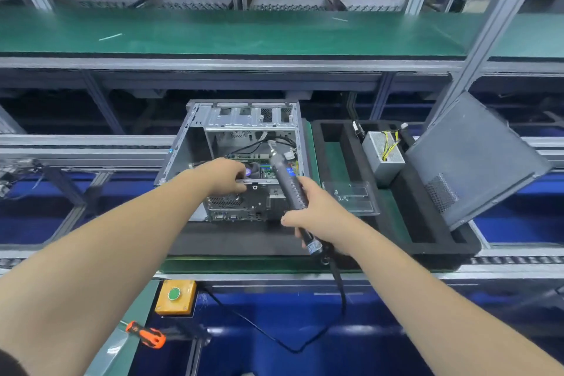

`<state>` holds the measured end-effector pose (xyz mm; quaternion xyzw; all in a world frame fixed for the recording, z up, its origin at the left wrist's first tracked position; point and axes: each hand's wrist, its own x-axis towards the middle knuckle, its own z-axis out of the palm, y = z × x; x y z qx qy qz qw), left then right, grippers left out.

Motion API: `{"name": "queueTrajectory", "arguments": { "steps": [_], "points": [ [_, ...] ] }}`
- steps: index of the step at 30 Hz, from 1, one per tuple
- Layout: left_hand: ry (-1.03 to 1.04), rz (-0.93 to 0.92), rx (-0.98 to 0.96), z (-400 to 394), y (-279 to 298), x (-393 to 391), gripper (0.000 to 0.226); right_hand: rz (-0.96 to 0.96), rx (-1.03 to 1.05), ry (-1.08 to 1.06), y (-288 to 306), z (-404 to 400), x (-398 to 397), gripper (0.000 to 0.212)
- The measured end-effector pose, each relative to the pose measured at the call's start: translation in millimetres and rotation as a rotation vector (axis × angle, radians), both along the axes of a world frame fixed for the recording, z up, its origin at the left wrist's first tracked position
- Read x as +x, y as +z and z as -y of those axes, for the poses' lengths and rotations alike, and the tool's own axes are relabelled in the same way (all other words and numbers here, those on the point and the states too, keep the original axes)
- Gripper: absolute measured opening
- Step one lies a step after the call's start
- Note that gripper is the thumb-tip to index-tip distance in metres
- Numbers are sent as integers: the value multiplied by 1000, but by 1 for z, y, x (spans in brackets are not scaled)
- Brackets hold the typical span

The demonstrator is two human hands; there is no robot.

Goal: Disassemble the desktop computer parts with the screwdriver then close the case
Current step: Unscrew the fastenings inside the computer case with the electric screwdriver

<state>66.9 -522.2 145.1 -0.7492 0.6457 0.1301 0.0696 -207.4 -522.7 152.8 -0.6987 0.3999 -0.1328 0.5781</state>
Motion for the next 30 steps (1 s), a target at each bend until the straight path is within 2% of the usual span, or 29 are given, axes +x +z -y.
{"name": "queueTrajectory", "arguments": {
  "steps": [4, 6, 10, 12, 15, 22, 26, 30],
  "points": [
    [16, -92, 117, 31, 13, 0, 38, -6, -52, -31, 8, 50, -22, 74],
    [38, -152, 36, 53, 18, -6, 36, -8, -64, -47, 6, 77, -35, 75],
    [144, -238, -267, 96, 22, -38, 29, -45, -99, -70, -8, 120, -67, 69],
    [166, -267, -338, 114, 23, -63, 25, -63, -105, -63, -19, 141, -83, 64],
    [140, -243, -373, 134, 15, -105, 21, -63, -48, -18, -41, 175, -102, 70],
    [113, 6, -150, 158, -12, -177, 17, -31, 124, 108, -79, 222, -137, 76],
    [121, -3, -9, 174, -32, -210, 15, -99, 154, 137, -85, 243, -162, 82],
    [156, -97, 46, 191, -56, -230, 18, -114, 181, 97, -95, 255, -179, 88]
  ]
}}
